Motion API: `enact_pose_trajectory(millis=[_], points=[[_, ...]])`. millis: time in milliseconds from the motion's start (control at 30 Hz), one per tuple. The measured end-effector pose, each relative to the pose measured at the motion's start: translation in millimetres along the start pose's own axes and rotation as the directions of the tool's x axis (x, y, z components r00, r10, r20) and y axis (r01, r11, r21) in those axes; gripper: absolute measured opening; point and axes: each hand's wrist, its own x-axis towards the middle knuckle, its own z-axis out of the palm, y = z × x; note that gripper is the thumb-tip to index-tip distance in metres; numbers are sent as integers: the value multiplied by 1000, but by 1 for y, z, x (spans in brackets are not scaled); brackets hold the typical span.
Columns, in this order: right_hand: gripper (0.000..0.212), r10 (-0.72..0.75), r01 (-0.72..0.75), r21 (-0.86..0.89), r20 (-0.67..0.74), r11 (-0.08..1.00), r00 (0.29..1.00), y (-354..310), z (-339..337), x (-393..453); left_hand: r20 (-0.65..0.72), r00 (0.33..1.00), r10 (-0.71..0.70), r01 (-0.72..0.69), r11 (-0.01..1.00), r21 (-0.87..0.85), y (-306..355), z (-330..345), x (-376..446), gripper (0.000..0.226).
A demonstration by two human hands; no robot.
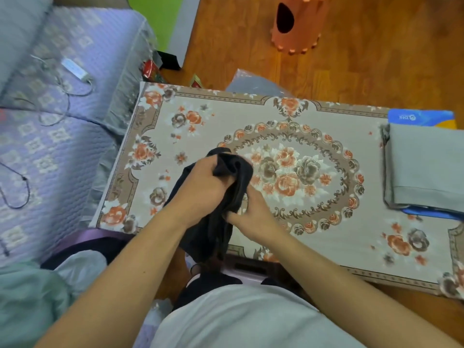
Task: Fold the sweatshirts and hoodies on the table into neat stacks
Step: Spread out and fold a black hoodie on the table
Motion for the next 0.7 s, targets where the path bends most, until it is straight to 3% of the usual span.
enact_pose_trajectory(millis=[133,233,300,400,533,633,700], points=[[19,-195,192,124,7,973,981,-24,20,2,63,973,223,-224,974,17,24,-19,-5,16],[22,-255,260,140,-55,955,965,-48,9,-8,35,945,326,-318,937,-147,51,-37,-6,12],[37,-191,214,140,-164,967,968,-53,-7,-10,-2,933,359,-347,900,-262,67,-44,-3,21],[44,-74,140,168,-349,976,934,-54,-34,-12,-131,941,313,-339,856,-390,83,-41,4,23],[28,-113,260,179,-575,949,810,-61,-69,-22,-174,981,86,-178,759,-626,99,-29,7,19],[27,-303,423,122,-525,898,796,-73,-79,-30,-97,993,66,-113,762,-637,110,-18,4,20],[37,-415,454,-41,-482,890,771,-77,-78,-30,-25,988,153,-142,830,-539,118,-11,2,24]])
